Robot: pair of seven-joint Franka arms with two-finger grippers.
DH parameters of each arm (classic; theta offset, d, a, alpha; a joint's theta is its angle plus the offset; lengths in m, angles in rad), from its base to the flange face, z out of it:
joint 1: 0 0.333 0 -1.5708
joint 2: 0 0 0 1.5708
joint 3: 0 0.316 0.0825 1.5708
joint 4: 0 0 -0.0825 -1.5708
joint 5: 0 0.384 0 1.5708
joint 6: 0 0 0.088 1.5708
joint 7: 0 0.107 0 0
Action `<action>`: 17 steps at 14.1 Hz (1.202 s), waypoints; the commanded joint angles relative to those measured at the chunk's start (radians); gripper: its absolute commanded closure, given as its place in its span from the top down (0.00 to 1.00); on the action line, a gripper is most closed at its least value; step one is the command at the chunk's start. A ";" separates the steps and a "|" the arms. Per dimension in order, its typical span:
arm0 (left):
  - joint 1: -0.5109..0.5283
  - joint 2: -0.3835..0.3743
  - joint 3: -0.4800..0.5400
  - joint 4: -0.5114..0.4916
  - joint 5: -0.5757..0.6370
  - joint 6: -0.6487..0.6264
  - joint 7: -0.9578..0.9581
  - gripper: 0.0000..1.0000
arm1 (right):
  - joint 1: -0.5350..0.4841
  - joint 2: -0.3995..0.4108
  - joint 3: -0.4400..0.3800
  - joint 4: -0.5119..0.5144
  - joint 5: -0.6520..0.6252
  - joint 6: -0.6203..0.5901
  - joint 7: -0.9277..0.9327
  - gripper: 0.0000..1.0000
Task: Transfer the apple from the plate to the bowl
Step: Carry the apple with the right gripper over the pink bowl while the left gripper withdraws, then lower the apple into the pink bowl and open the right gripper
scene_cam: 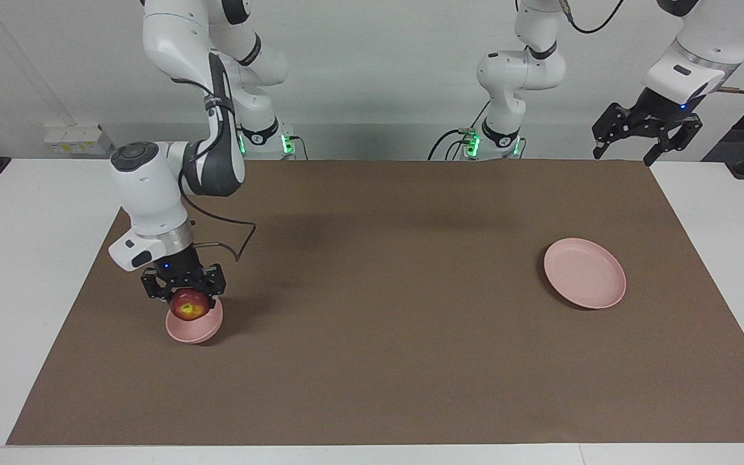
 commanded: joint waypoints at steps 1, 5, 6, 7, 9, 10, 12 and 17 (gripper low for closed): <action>-0.017 -0.001 0.015 0.025 0.022 -0.019 -0.012 1.00 | -0.030 -0.028 0.015 -0.101 -0.025 0.116 -0.045 0.00; -0.022 -0.023 0.012 -0.001 0.043 -0.022 -0.035 1.00 | -0.037 0.031 0.015 -0.131 -0.024 0.214 -0.039 0.00; -0.022 -0.024 0.009 -0.004 0.047 -0.022 -0.035 1.00 | -0.037 0.047 0.015 -0.134 -0.024 0.223 -0.031 0.21; -0.022 -0.024 0.007 -0.004 0.048 -0.022 -0.035 1.00 | -0.035 0.051 0.015 -0.131 -0.022 0.222 -0.025 0.58; -0.020 -0.023 0.006 -0.004 0.048 -0.022 -0.038 1.00 | -0.035 0.053 0.015 -0.120 -0.022 0.217 -0.023 1.00; -0.020 -0.021 0.004 -0.002 0.048 -0.022 -0.047 1.00 | -0.034 0.050 0.015 -0.119 -0.022 0.210 -0.026 1.00; -0.014 -0.018 -0.013 -0.002 0.053 -0.022 -0.052 1.00 | -0.032 0.024 0.015 -0.110 -0.022 0.161 -0.036 1.00; -0.016 -0.018 -0.025 -0.002 0.067 -0.020 -0.053 1.00 | -0.030 -0.037 0.015 0.039 -0.022 -0.184 -0.030 1.00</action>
